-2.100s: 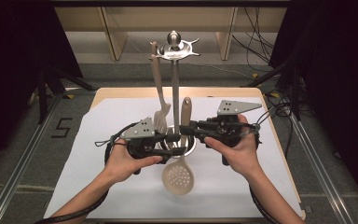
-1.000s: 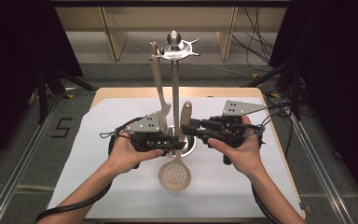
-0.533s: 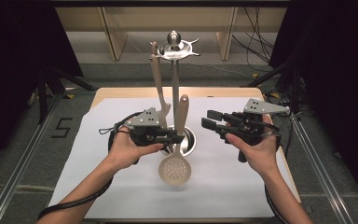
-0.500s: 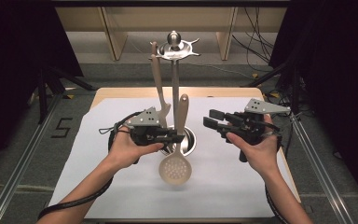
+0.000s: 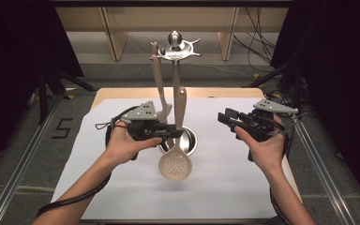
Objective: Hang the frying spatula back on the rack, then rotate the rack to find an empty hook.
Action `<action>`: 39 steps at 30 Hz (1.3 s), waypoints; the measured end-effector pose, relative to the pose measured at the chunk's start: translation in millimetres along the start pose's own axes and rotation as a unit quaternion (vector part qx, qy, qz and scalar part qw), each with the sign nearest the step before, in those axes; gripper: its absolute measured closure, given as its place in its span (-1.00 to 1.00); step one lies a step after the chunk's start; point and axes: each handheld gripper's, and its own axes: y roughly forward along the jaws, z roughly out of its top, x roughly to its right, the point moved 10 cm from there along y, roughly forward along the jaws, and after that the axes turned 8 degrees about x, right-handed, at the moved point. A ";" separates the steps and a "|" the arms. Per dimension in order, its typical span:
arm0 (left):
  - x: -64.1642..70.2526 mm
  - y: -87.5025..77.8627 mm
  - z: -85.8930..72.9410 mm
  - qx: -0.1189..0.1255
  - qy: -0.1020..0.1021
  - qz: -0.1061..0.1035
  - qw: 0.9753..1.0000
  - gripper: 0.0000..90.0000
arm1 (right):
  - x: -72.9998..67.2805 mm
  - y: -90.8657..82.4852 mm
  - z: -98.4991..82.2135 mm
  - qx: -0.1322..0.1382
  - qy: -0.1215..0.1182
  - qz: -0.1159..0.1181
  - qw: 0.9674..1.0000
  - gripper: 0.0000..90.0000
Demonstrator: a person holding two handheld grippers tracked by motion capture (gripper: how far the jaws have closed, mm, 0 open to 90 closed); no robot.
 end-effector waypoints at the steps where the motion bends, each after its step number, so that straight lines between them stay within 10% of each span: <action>1: -0.2 -0.5 0.3 -0.001 0.000 0.001 1.000 0.71 | 0.0 -0.4 0.0 -0.001 0.002 -0.001 1.000 0.30; 39: -12.5 -1.2 30.9 0.018 -0.006 0.001 1.000 0.71 | 18.8 -2.2 -14.5 -0.032 0.013 -0.020 0.999 0.29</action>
